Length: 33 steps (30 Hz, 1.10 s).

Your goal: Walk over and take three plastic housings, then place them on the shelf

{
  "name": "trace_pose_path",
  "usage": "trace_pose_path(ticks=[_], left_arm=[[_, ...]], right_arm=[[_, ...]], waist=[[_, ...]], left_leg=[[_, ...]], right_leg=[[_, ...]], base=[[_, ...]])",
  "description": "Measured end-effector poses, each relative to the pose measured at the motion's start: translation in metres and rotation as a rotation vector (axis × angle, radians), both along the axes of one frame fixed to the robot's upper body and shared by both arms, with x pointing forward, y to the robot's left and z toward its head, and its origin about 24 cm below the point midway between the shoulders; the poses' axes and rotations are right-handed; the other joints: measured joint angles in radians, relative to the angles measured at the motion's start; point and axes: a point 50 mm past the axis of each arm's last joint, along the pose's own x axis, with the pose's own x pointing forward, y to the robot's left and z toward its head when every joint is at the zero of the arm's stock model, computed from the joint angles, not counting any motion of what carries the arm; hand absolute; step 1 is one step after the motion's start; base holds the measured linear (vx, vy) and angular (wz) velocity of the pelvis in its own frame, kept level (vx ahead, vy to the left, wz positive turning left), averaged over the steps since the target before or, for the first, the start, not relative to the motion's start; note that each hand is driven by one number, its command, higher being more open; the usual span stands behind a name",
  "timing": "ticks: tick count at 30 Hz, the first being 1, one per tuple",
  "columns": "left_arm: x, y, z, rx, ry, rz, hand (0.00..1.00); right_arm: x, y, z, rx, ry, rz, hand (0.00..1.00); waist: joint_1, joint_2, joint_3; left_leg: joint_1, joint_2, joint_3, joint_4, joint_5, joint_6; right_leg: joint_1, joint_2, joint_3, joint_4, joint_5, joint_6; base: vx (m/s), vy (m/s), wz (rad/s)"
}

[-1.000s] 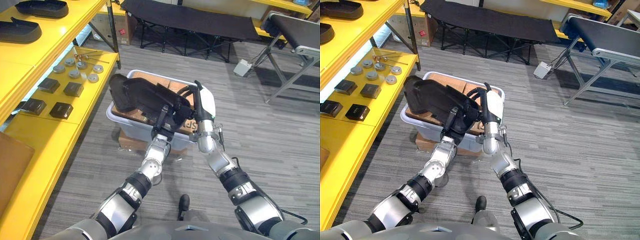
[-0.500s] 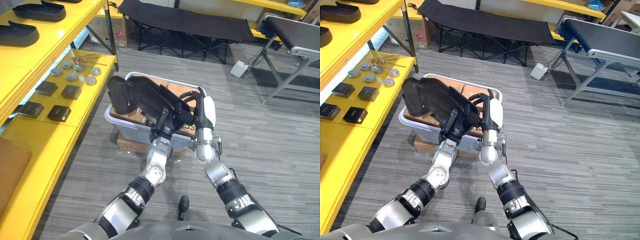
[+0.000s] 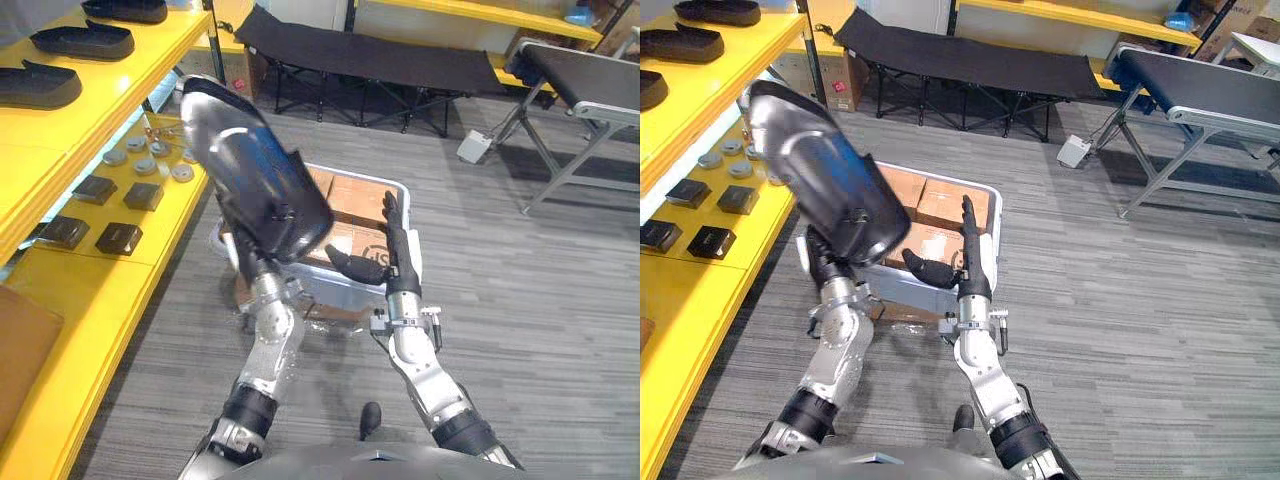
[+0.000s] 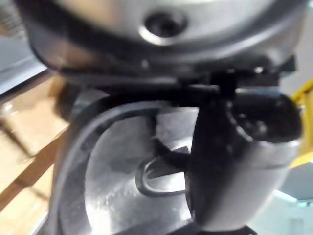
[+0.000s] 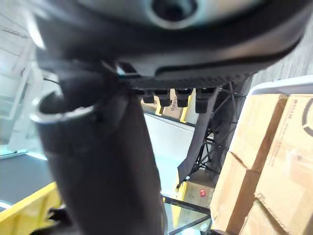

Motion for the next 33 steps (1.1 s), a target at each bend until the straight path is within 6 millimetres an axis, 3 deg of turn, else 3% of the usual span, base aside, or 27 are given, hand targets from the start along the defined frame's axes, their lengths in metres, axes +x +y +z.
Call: trace_pose_path(ticks=[2,6,12,21,26,33], left_arm=[[-0.009,0.022,0.005,0.094,-0.017,0.13,0.0],[-0.025,0.042,0.004,0.18,-0.012,0.215,0.0],[-0.042,0.049,0.001,0.222,-0.005,0.138,0.0],[-0.063,0.063,0.011,0.253,-0.035,0.026,0.0],[-0.071,0.077,0.02,0.276,-0.049,0.061,0.0],[-0.096,0.106,0.026,0.299,-0.033,0.184,0.0]], right_arm=[[-0.012,-0.009,-0.014,0.001,0.069,-0.026,1.0],[-0.024,-0.023,-0.023,0.067,0.136,-0.074,1.0],[-0.023,-0.033,-0.006,0.183,0.097,-0.006,1.0],[-0.037,-0.043,-0.02,0.308,0.187,0.125,1.0],[-0.034,-0.035,-0.022,0.285,0.199,0.196,1.0],[-0.023,-0.007,-0.027,0.22,0.229,0.336,1.0]], waist=[[-0.001,0.022,-0.015],[0.0,0.058,-0.036],[-0.012,0.08,-0.052],[-0.011,0.114,-0.072],[0.011,0.125,-0.079],[0.116,0.134,-0.086]], left_leg=[[0.0,-0.002,-0.005,0.0,-0.006,-0.001],[0.001,-0.003,-0.011,0.0,-0.011,-0.008],[0.0,-0.002,-0.005,0.0,-0.014,-0.011],[-0.005,-0.001,-0.03,0.001,-0.02,-0.012],[-0.026,0.0,-0.096,0.001,-0.015,-0.006],[-0.073,-0.02,-0.246,0.002,-0.001,0.002]], right_leg=[[0.005,-0.003,-0.007,0.0,-0.006,0.005],[0.004,-0.003,-0.014,-0.001,-0.016,-0.005],[-0.003,-0.003,-0.013,-0.005,-0.018,-0.008],[0.01,-0.003,-0.048,-0.006,-0.03,-0.013],[0.041,-0.004,-0.117,-0.006,-0.044,-0.005],[0.116,-0.009,-0.294,-0.001,-0.064,0.013]], base=[[0.01,0.012,0.09],[-0.01,0.007,0.04],[0.0,0.004,-0.02],[0.03,0.004,0.06],[0.03,-0.003,0.4],[0.03,-0.009,0.64]])
